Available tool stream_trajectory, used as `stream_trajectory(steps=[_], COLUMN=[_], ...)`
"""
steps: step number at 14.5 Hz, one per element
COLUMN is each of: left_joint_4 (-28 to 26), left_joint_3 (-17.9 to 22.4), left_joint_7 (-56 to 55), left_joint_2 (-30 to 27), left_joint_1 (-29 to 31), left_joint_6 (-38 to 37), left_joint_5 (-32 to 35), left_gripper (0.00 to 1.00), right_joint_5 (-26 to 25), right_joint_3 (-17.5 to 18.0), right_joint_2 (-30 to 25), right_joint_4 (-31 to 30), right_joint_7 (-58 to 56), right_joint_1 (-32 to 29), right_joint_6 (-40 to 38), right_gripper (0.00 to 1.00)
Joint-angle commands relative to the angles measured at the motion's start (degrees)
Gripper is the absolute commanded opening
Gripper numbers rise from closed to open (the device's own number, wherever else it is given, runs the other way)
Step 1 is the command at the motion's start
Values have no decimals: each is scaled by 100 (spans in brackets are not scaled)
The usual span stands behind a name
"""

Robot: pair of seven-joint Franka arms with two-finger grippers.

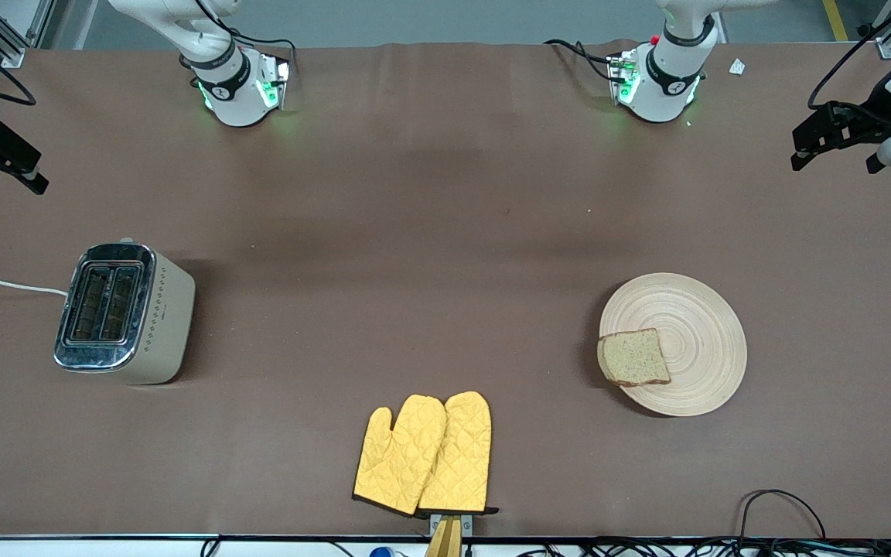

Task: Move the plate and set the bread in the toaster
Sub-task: 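Move the left gripper toward the wooden plate's rim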

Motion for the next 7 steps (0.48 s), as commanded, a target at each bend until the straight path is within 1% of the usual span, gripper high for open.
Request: stream_trajectory(steps=[1, 4, 6, 7], left_joint_4=[102, 295, 383, 374], left_joint_3=[-12, -12, 6, 23], left_joint_7=[41, 67, 137, 172], left_joint_2=[40, 84, 338, 469], left_joint_1=[11, 29, 72, 195], left_joint_6=[-25, -25, -25, -25], left_joint_5=[-72, -72, -151, -343], left_gripper=[100, 100, 100, 100], right_joint_5=[86, 86, 86, 86], right_joint_3=[-5, -5, -14, -14], right_joint_2=[-39, -30, -30, -21], right_joint_4=[-51, -42, -51, -51], right_joint_7=[-19, -28, -28, -28], right_joint_1=[11, -6, 3, 3], right_joint_6=[49, 83, 119, 119], right_gripper=[100, 100, 100, 100])
